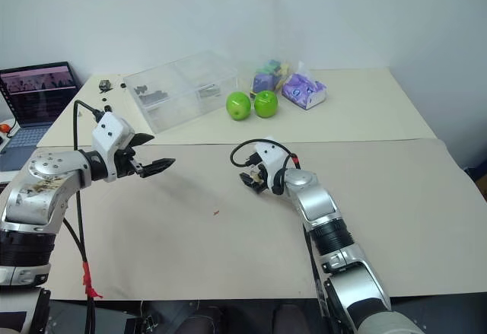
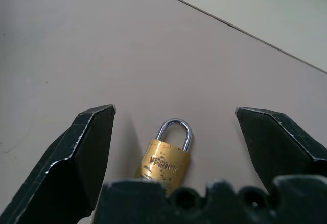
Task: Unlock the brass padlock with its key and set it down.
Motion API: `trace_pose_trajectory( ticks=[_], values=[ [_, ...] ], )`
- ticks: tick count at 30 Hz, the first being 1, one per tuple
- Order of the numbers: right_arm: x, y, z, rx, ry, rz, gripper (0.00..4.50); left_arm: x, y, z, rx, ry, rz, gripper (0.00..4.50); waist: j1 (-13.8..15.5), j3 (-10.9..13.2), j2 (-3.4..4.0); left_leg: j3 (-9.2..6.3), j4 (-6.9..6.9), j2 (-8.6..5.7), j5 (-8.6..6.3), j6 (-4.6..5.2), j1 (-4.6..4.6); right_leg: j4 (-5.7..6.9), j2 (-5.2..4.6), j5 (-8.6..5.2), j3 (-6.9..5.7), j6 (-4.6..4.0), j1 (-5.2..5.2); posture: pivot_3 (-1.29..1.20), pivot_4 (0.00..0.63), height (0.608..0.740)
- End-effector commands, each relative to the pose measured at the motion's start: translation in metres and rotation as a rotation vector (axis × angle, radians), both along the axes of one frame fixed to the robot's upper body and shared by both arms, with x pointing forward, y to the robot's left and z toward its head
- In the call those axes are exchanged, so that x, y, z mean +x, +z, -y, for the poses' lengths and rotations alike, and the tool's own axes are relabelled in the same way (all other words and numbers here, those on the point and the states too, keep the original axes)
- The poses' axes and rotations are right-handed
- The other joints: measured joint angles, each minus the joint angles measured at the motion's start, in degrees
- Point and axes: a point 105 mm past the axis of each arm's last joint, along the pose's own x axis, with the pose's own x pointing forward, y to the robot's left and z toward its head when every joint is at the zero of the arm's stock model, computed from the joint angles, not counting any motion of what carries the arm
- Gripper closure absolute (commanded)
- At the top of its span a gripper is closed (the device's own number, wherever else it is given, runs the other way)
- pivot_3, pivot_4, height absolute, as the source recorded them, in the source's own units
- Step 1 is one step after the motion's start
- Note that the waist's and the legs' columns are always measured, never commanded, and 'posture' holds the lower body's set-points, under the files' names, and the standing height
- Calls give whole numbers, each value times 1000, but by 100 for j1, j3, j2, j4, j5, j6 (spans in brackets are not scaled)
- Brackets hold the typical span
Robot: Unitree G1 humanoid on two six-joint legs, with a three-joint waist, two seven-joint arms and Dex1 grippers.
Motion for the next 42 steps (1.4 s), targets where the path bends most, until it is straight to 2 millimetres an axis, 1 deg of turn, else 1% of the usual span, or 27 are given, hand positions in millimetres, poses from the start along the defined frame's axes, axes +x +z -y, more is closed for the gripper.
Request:
trace_pose_trajectory(
  ticks=[1, 6, 11, 15, 19, 20, 21, 22, 23, 26, 28, 31, 34, 37, 39, 42],
  values=[
    [-1, 5, 1, 6, -2, 35, 35, 0, 16, -1, 12, 7, 55, 0, -1, 0, 0, 5, 0, 3, 0, 0, 0, 0, 3, 0, 4, -1, -2, 0, 150, 740],
    [-3, -5, 10, -18, -20, 19, 35, 1, 17, -1, 19, 2, 58, 0, -8, -2, -1, 39, -9, 7, -1, 1, 6, 2, 5, 3, 31, -4, -10, 0, 150, 740],
    [-5, -10, 9, -17, -19, 6, 35, 4, 17, 1, 19, -4, 63, 0, -3, -3, -3, 55, -9, 16, -2, 4, 10, 2, 9, 4, 39, -6, -11, 0, 150, 740],
    [-7, -12, 7, -10, -10, -5, 1041, 5, 18, 2, 18, -7, 67, 0, -5, -5, -7, 58, -9, 17, -3, 4, 11, 2, 10, 5, 40, -7, -11, 0, 150, 740],
    [-8, -14, 6, -16, -6, -10, 2481, 5, 17, 2, 21, -8, 67, 0, -16, -7, -8, 67, -12, 18, -4, 7, 18, 2, 11, 5, 49, -7, -11, 0, 150, 740],
    [-8, -14, 6, -17, -5, -10, 2751, 5, 17, 2, 21, -9, 67, 0, -16, -7, -9, 68, -13, 20, -4, 7, 20, 2, 12, 5, 50, -7, -11, 0, 150, 740],
    [-8, -14, 6, -19, -1, -9, 3192, 5, 17, 2, 21, -8, 67, 0, -15, -7, -8, 68, -14, 20, -4, 7, 22, 3, 12, 5, 50, -8, -11, 0, 150, 740],
    [-8, -14, 5, -20, 1, -9, 3500, 5, 17, 2, 21, -8, 67, 0, -12, -7, -9, 69, -15, 20, -5, 7, 23, 3, 12, 5, 51, -8, -10, 0, 150, 740],
    [-8, -14, 5, -24, 4, -8, 3623, 6, 17, 2, 21, -7, 68, 0, -11, -7, -9, 69, -15, 21, -5, 7, 24, 4, 13, 5, 51, -8, -9, 0, 150, 740],
    [-10, -12, 4, -31, 24, -4, 3625, 6, 17, 2, 19, -8, 68, 0, -11, -8, -10, 69, -15, 20, -5, 7, 24, 4, 13, 5, 51, -8, -9, 0, 150, 740],
    [-12, -7, 2, -41, 57, 13, 3625, 5, 16, 2, 18, -10, 65, 0, -11, -8, -10, 70, -15, 20, -5, 7, 24, 4, 12, 5, 52, -8, -10, 0, 150, 740],
    [-19, 6, -5, -104, 181, 76, 3625, 4, 13, 1, 22, -18, 54, 0, -8, -7, -10, 71, -15, 19, -5, 8, 23, 3, 11, 5, 53, -8, -11, 0, 150, 740],
    [-30, 19, -18, -190, 354, 149, 3625, 2, 9, 1, 40, -38, 37, 0, -14, -7, -10, 73, -13, 19, -5, 8, 22, 2, 12, 5, 52, -7, -10, 0, 150, 740],
    [-39, 24, -33, -267, 495, 205, 3625, 3, 8, 1, 47, -47, 34, 0, -27, -7, -10, 75, -12, 23, -6, 8, 23, 2, 17, 4, 51, -6, -10, 0, 150, 740],
    [-47, 24, -48, -293, 593, 230, 3625, 4, 8, 3, 52, -54, 33, 0, -30, -7, -11, 75, -12, 26, -6, 9, 26, 3, 19, 4, 51, -6, -9, 0, 150, 740],
    [-56, 18, -68, -332, 699, 250, 3625, 3, 6, 7, 59, -73, 31, 0, -26, -8, -14, 74, -12, 28, -6, 10, 26, 2, 21, 4, 51, -6, -10, 0, 150, 740]
  ],
)
